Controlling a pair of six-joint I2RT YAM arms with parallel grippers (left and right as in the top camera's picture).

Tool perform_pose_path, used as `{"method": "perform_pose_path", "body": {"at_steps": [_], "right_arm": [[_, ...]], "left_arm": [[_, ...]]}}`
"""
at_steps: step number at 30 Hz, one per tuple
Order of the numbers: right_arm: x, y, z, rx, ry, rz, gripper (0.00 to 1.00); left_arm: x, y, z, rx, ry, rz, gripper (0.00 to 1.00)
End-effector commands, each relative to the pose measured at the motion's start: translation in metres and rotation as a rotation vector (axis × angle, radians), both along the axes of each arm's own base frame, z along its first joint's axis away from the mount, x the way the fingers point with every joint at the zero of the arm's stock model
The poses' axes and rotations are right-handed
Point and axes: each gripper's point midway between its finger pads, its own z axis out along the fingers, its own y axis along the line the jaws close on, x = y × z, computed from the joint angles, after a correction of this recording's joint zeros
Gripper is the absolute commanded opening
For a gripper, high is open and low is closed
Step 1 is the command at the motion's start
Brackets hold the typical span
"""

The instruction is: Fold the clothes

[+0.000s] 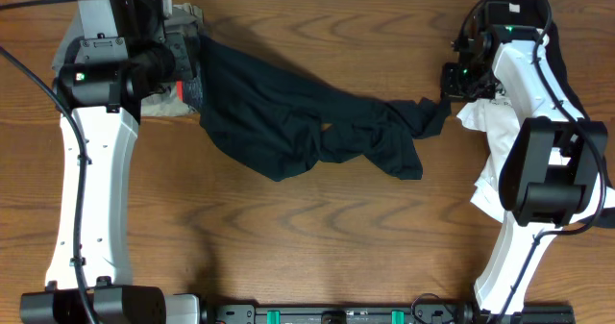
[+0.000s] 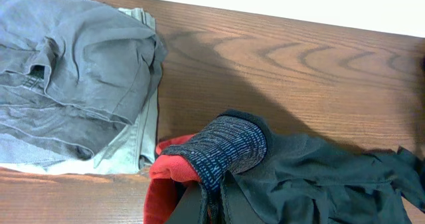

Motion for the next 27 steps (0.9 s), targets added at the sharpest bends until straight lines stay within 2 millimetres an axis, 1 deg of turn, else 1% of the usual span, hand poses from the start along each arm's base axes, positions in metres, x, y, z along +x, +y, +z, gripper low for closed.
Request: {"method": "perform_pose_path", "body": {"at_steps": [1,3,5,6,8,9,11,16,19,22,24,27], "right_arm": [[0.035,-0.012,0.052,-0.009,-0.156,-0.017,0.01],[0.051,-0.025,0.086,-0.017,-0.242,-0.038,0.01],[0.062,-0.040,0.118,-0.026,-0.317,-0.065,0.01],[0.066,-0.048,0.131,-0.031,-0.346,-0.078,0.01],[0.069,-0.060,0.145,-0.038,-0.377,-0.099,0.01],[0.068,-0.066,0.147,-0.043,-0.382,-0.104,0.01],[0.066,-0.073,0.146,-0.048,-0.374,-0.110,0.01],[0.057,-0.087,0.128,-0.057,-0.327,-0.121,0.01],[0.056,-0.093,0.121,-0.060,-0.320,-0.125,0.01],[0.058,-0.098,0.119,-0.064,-0.327,-0.131,0.01],[0.061,-0.099,0.120,-0.064,-0.346,-0.114,0.01],[0.075,-0.091,0.130,-0.035,-0.421,-0.050,0.01]], "left_arm": [[0.004,0.005,-0.002,0.008,-0.005,0.015,0.06],[0.004,0.005,-0.002,0.008,-0.009,0.015,0.06],[0.004,0.005,-0.002,0.009,-0.008,0.016,0.06],[0.004,0.005,-0.002,0.009,-0.008,0.016,0.06],[0.004,0.005,-0.002,0.009,-0.009,0.016,0.06],[0.004,0.005,-0.002,0.009,-0.009,0.016,0.06],[0.004,0.005,-0.002,0.009,-0.009,0.016,0.06],[0.008,0.005,-0.007,0.008,0.000,0.016,0.06],[0.013,0.005,-0.017,0.007,0.020,0.016,0.06],[0.021,0.006,-0.031,-0.002,0.047,0.023,0.06],[0.027,0.006,-0.043,-0.010,0.067,0.030,0.06],[0.037,0.007,-0.059,-0.022,0.091,0.041,0.06]]}}
